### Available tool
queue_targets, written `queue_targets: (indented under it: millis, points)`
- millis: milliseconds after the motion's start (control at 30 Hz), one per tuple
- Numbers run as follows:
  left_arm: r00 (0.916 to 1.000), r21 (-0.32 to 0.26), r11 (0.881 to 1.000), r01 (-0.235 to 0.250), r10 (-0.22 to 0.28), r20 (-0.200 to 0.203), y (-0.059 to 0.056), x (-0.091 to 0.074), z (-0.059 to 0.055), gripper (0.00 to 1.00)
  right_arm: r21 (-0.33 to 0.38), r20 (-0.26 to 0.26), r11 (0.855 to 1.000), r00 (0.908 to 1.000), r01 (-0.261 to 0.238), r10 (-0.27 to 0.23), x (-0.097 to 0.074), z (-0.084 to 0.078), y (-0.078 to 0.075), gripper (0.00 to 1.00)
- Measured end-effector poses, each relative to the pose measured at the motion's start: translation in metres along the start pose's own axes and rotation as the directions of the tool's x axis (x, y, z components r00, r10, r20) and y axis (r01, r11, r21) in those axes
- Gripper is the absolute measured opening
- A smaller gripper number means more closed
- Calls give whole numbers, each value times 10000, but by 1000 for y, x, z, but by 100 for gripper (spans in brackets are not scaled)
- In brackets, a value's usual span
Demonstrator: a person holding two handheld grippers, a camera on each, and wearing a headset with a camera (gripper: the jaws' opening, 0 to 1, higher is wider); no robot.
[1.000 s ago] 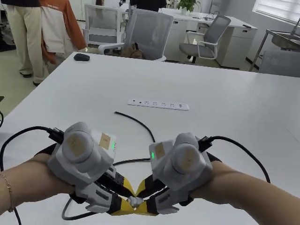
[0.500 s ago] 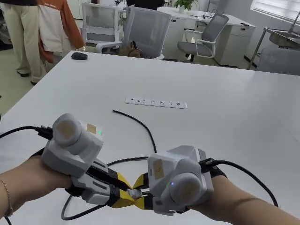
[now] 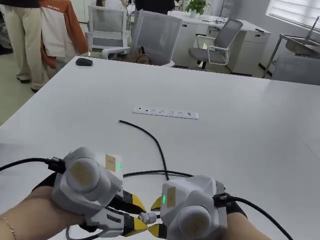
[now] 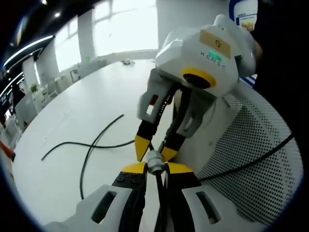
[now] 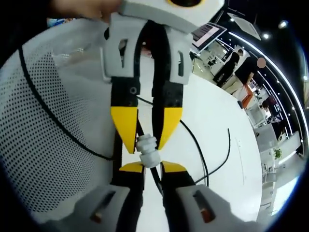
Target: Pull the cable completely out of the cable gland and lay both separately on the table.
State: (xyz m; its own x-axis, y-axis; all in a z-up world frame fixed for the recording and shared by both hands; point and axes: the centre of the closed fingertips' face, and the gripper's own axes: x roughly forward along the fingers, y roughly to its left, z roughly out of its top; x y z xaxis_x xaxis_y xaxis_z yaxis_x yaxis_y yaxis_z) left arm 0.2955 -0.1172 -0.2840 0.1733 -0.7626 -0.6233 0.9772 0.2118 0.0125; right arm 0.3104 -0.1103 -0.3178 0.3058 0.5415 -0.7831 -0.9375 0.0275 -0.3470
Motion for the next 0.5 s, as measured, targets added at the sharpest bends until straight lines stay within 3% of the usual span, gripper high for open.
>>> queue_targets:
  millis: [167,233,500]
  points:
    - [9996,-284,9994,-217,222,178,5,3,-4,16,297,-200,9995,9997,131,-125,4,-5,-3,7]
    - [9994,-272,9991,-316,320,148,6,3,-6,16,160,-404,9996,9989,223,-216,5,-9,-6,4]
    - [9978,-287,9974,-663,660,-107,11,-1,-13,16,851,-1073,9948,9931,559,-466,3,-33,-15,4]
